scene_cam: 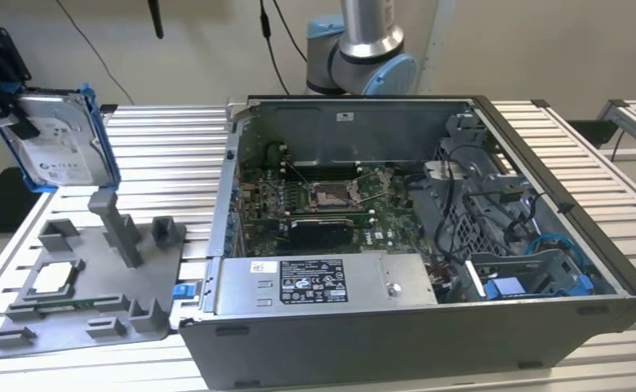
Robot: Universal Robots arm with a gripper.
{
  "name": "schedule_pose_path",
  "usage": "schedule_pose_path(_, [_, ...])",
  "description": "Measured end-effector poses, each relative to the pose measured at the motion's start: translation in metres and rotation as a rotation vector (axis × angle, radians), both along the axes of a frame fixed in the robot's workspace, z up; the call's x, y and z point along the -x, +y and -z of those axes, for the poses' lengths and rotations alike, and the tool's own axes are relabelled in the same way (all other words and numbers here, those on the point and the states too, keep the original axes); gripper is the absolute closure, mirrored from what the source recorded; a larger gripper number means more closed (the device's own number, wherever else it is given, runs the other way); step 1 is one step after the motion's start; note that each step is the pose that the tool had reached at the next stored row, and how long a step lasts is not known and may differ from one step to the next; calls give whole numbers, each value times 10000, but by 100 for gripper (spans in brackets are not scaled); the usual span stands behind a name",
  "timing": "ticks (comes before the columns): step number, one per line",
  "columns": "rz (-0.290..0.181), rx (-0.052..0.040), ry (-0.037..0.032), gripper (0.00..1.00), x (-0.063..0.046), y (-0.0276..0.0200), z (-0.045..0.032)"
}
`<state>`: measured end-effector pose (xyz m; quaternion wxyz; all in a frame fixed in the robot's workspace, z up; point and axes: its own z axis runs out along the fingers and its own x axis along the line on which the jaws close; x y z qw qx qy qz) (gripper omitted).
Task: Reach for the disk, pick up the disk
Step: 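Pick up the disk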
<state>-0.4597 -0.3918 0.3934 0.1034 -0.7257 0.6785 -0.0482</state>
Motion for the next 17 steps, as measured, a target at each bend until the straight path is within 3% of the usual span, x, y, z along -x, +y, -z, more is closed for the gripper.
schedule_pose_path(14, [-128,2,-644,100,3,0,-324])
schedule_pose_path(17, [-129,1,-689,100,4,0,-445])
